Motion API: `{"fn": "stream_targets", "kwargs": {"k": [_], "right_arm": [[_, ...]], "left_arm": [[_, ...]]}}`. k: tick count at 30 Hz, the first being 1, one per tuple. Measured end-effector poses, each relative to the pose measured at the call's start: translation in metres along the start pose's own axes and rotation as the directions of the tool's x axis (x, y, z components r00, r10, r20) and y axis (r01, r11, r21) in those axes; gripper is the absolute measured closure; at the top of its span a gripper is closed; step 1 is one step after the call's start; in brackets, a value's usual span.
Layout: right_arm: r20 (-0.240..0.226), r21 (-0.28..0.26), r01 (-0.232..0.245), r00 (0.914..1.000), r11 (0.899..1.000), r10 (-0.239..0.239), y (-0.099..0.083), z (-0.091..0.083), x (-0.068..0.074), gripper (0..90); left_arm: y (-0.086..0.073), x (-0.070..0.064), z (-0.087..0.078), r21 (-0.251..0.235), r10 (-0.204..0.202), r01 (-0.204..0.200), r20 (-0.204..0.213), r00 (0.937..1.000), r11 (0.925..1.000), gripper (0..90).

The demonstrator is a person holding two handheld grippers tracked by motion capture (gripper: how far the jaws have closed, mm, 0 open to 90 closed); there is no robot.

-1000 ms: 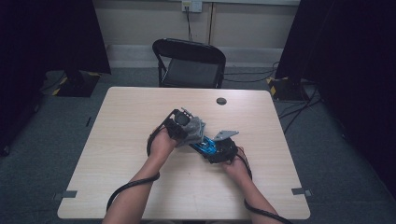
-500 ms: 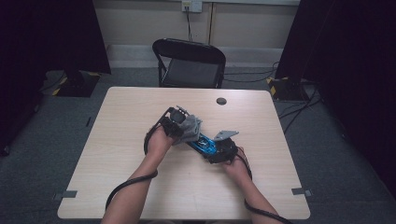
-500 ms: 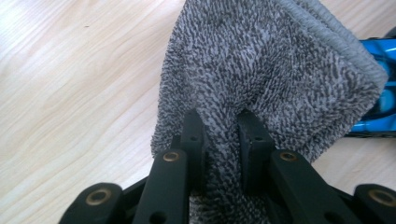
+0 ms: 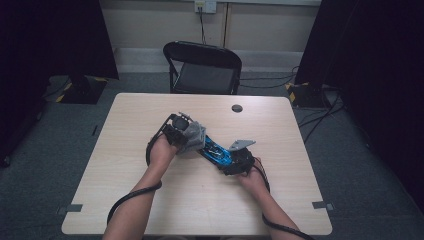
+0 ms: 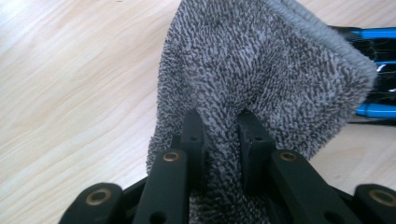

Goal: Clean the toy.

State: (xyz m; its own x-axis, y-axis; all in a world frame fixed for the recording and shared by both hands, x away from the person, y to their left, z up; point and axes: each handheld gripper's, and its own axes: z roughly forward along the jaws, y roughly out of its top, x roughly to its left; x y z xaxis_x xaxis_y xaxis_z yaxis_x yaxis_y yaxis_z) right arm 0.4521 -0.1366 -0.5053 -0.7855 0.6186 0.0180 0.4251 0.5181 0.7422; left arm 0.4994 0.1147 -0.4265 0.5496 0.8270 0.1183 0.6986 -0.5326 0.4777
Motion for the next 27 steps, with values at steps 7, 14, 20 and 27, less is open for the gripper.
{"fn": "stream_targets", "kwargs": {"k": [7, 14, 20, 27], "right_arm": [[-0.001, 0.001, -0.001, 1.0000, 1.000, 0.001, 0.000, 0.000, 0.000, 25.5], [0.000, 0.002, 0.000, 1.0000, 1.000, 0.000, 0.000, 0.000, 0.000, 25.4], [0.006, 0.004, -0.002, 1.0000, 1.000, 0.002, 0.000, 0.000, 0.001, 25.1], [0.020, 0.010, -0.009, 0.9998, 1.000, 0.009, 0.000, 0.000, 0.002, 18.4]], "left_arm": [[-0.009, 0.008, -0.010, -0.012, -0.014, 0.014, -0.002, 0.9999, 0.9998, 75.6], [-0.029, 0.008, -0.021, -0.028, 0.003, -0.003, 0.016, 0.9999, 0.9996, 75.6], [-0.047, 0.010, -0.027, -0.035, -0.003, 0.004, 0.032, 0.9995, 0.9994, 75.6], [-0.062, -0.003, -0.032, -0.051, 0.023, -0.020, 0.070, 0.9973, 0.9985, 75.5]]}}
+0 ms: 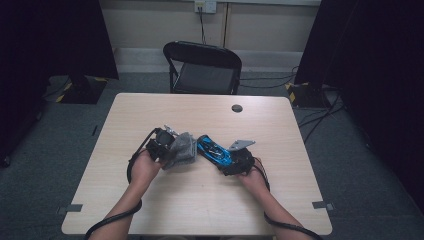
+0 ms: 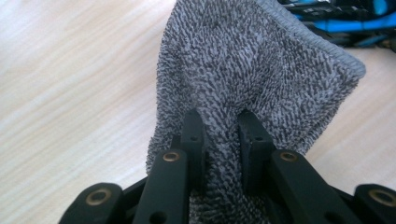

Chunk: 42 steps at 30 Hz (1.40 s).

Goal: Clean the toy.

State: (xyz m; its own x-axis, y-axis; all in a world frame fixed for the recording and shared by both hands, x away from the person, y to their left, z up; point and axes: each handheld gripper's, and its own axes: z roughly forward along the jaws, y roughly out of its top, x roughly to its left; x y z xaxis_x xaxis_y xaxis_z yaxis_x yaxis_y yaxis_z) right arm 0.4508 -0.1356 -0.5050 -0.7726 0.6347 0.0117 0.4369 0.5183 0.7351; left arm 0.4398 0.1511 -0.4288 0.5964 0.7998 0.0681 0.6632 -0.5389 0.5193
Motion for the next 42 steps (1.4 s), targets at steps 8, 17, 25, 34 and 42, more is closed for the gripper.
{"fn": "stream_targets", "kwargs": {"k": [8, 17, 25, 34, 42], "right_arm": [[-0.016, -0.050, 0.030, 0.9994, 0.998, -0.031, 0.010, -0.014, 0.004, 16.2], [-0.034, -0.055, 0.007, 0.9994, 0.998, -0.009, 0.044, -0.011, 0.003, 25.7], [-0.016, -0.012, 0.011, 0.9998, 1.000, -0.011, 0.055, 0.010, 0.001, 38.5], [-0.009, 0.031, 0.014, 0.9999, 0.999, -0.014, 0.054, 0.018, 0.001, 42.1], [-0.016, 0.037, 0.010, 0.9998, 0.999, -0.009, 0.056, 0.019, 0.000, 43.0]], "left_arm": [[-0.016, -0.010, 0.009, 0.002, 0.003, -0.003, 0.039, 0.9992, 1.0000, 75.4], [-0.019, -0.023, 0.004, -0.006, 0.040, -0.040, 0.072, 0.9966, 0.9992, 75.5], [-0.027, -0.039, -0.003, -0.014, 0.083, -0.082, 0.131, 0.9879, 0.9965, 75.4], [-0.029, -0.065, -0.004, -0.021, 0.152, -0.150, 0.197, 0.9687, 0.9884, 75.4], [-0.026, -0.083, -0.001, -0.036, 0.190, -0.187, 0.246, 0.9505, 0.9818, 75.4]]}}
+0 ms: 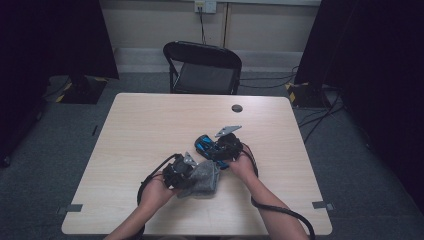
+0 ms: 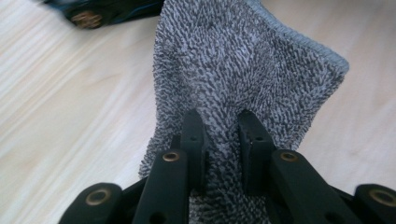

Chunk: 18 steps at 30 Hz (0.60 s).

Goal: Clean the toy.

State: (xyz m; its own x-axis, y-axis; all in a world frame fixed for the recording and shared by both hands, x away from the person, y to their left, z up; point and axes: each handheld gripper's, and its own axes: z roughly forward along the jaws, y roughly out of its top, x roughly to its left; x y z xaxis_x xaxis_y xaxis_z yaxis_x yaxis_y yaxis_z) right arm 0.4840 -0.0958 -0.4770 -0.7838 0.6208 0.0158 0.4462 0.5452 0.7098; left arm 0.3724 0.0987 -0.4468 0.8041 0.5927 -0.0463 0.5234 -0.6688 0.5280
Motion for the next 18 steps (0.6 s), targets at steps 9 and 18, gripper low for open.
{"fn": "stream_targets", "kwargs": {"k": [9, 18], "right_arm": [[-0.002, 0.004, -0.011, 0.9999, 1.000, 0.011, 0.001, 0.000, 0.000, 43.3], [-0.005, -0.006, -0.012, 0.9999, 1.000, 0.012, -0.001, 0.000, -0.001, 43.3]], "left_arm": [[0.021, -0.031, 0.015, -0.010, 0.130, -0.130, 0.098, 0.9866, 0.9915, 75.2], [0.035, -0.003, 0.029, 0.037, 0.066, -0.066, -0.004, 0.9978, 0.9971, 75.4]]}}
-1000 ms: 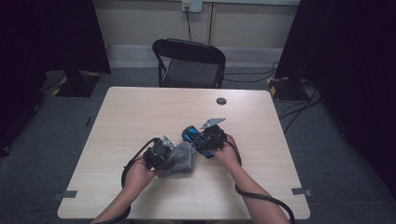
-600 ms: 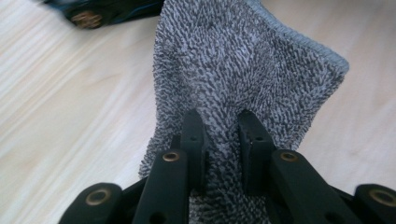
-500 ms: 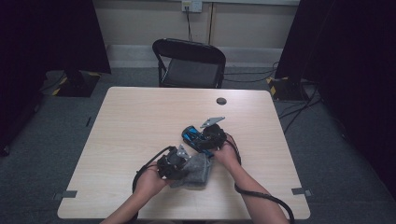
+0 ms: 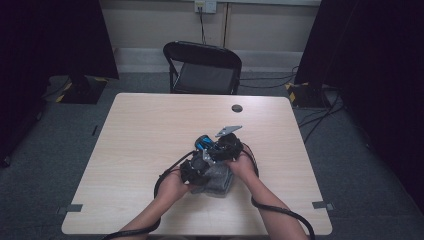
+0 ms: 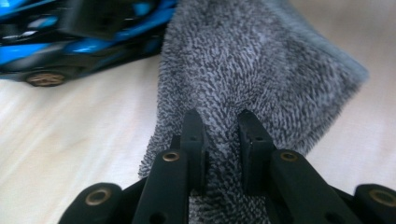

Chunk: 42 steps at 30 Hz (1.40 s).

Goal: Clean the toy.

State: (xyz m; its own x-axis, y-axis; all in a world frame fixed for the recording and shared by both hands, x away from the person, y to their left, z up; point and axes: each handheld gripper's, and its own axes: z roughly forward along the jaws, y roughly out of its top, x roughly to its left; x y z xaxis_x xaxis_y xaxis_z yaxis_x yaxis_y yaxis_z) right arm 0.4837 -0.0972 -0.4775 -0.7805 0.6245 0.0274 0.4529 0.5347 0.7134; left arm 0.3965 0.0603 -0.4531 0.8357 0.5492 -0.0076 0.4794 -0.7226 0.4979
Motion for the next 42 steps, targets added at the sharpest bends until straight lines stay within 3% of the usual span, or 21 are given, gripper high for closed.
{"fn": "stream_targets", "kwargs": {"k": [3, 13, 18, 36, 42], "right_arm": [[0.003, -0.002, 0.003, 1.0000, 1.000, -0.003, 0.000, 0.000, 0.001, 43.3], [0.012, -0.007, 0.000, 0.9999, 1.000, 0.000, -0.001, -0.001, 0.002, 43.3], [0.011, -0.008, -0.001, 0.9999, 1.000, 0.001, -0.002, -0.001, 0.002, 43.3], [0.015, -0.017, 0.000, 0.9999, 1.000, 0.000, -0.003, -0.001, 0.002, 43.4], [0.018, -0.019, -0.005, 0.9998, 1.000, 0.005, -0.004, -0.002, 0.003, 43.4]], "left_arm": [[0.001, 0.008, 0.001, -0.002, -0.024, 0.024, -0.021, 0.9995, 0.9997, 75.4], [0.004, 0.023, 0.002, 0.015, -0.039, 0.041, -0.087, 0.9954, 0.9991, 75.4], [-0.001, 0.036, -0.001, 0.009, -0.074, 0.076, -0.120, 0.9900, 0.9971, 75.4], [-0.008, 0.055, -0.008, 0.004, -0.115, 0.118, -0.181, 0.9767, 0.9930, 75.5], [-0.010, 0.058, -0.009, 0.008, -0.116, 0.120, -0.189, 0.9751, 0.9928, 75.5]]}}
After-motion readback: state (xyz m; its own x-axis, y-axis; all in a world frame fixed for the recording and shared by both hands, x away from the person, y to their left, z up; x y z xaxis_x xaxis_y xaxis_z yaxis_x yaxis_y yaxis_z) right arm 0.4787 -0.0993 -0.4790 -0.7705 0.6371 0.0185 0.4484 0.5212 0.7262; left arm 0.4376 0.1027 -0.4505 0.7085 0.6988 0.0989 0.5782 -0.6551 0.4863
